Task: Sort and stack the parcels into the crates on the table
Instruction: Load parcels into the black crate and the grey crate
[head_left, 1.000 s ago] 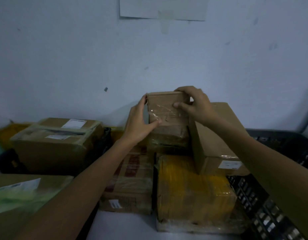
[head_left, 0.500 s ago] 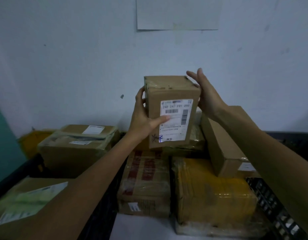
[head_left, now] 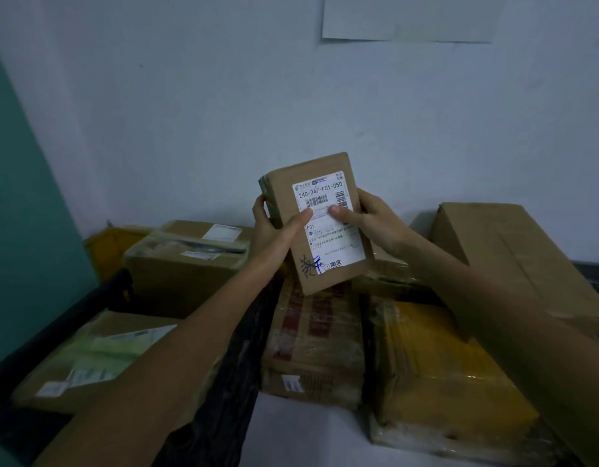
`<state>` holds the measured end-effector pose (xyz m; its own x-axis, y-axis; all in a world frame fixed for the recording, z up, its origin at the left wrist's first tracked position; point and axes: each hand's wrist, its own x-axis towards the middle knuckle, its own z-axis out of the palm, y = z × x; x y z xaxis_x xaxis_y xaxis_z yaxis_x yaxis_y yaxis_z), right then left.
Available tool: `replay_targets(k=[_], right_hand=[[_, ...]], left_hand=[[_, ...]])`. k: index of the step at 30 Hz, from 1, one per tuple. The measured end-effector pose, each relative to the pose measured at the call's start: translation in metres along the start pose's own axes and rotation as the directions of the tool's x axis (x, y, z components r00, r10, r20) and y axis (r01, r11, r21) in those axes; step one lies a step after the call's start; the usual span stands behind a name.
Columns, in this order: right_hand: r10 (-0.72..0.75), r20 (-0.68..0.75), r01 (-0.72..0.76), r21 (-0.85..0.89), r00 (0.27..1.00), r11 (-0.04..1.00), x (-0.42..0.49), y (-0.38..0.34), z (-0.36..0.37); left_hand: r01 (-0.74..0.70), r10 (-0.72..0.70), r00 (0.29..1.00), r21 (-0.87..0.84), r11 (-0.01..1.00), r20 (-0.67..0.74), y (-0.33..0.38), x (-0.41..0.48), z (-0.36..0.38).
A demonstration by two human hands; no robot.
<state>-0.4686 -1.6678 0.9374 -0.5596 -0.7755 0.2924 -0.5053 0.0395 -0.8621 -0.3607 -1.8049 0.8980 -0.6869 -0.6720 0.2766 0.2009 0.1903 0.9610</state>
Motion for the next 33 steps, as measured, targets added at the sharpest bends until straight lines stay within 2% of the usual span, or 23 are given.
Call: replay_targets(k=[8,12,14,18,20,22,23,25,27,29,33], right_hand=[[-0.058,0.115,0.053,0.042,0.992,0.998,0.044,-0.016,0.089],[-0.068,0.246,0.054,0.062,0.967,0.997,0.063,-0.026,0.133],[-0.072,0.327,0.062,0.040,0.942,0.997,0.073,-0.032,0.155],[-0.036,0.489,0.069,-0.049,0.871,0.996,0.086,-0.044,0.195],[0.013,0.557,0.031,-0.070,0.830,0.997,0.092,-0.048,0.210],[0.067,0.615,0.016,-0.129,0.786,0.992,0.098,-0.046,0.223],[0.085,0.619,0.034,-0.177,0.781,0.984,0.100,-0.043,0.229],[0.090,0.565,0.110,-0.311,0.820,0.944,0.105,-0.032,0.241],[0.062,0.501,0.219,-0.482,0.864,0.849,0.105,-0.022,0.253],[-0.003,0.478,0.302,-0.551,0.878,0.778,0.106,-0.016,0.265],[-0.146,0.395,0.347,-0.506,0.907,0.790,0.106,-0.011,0.279]], left_hand=[[-0.001,0.018,0.988,0.107,0.994,-0.154,-0.009,-0.004,-0.101],[-0.001,0.025,0.980,0.122,0.993,-0.195,-0.016,-0.018,-0.159],[-0.041,0.073,0.979,0.168,0.985,-0.190,-0.021,-0.024,-0.186],[-0.014,0.067,0.975,0.240,0.971,-0.212,-0.029,-0.039,-0.230],[-0.002,0.091,0.956,0.302,0.953,-0.280,-0.032,-0.045,-0.243],[0.060,0.111,0.929,0.440,0.896,-0.352,-0.035,-0.049,-0.253],[0.108,0.073,0.933,0.468,0.877,-0.353,-0.039,-0.052,-0.257],[0.200,-0.065,0.953,0.451,0.870,-0.297,-0.052,-0.059,-0.265],[0.260,-0.153,0.959,0.519,0.815,-0.239,-0.070,-0.068,-0.272],[0.268,-0.159,0.961,0.624,0.734,-0.226,-0.086,-0.075,-0.278],[0.295,-0.079,0.943,0.701,0.649,-0.324,-0.098,-0.075,-0.281]])
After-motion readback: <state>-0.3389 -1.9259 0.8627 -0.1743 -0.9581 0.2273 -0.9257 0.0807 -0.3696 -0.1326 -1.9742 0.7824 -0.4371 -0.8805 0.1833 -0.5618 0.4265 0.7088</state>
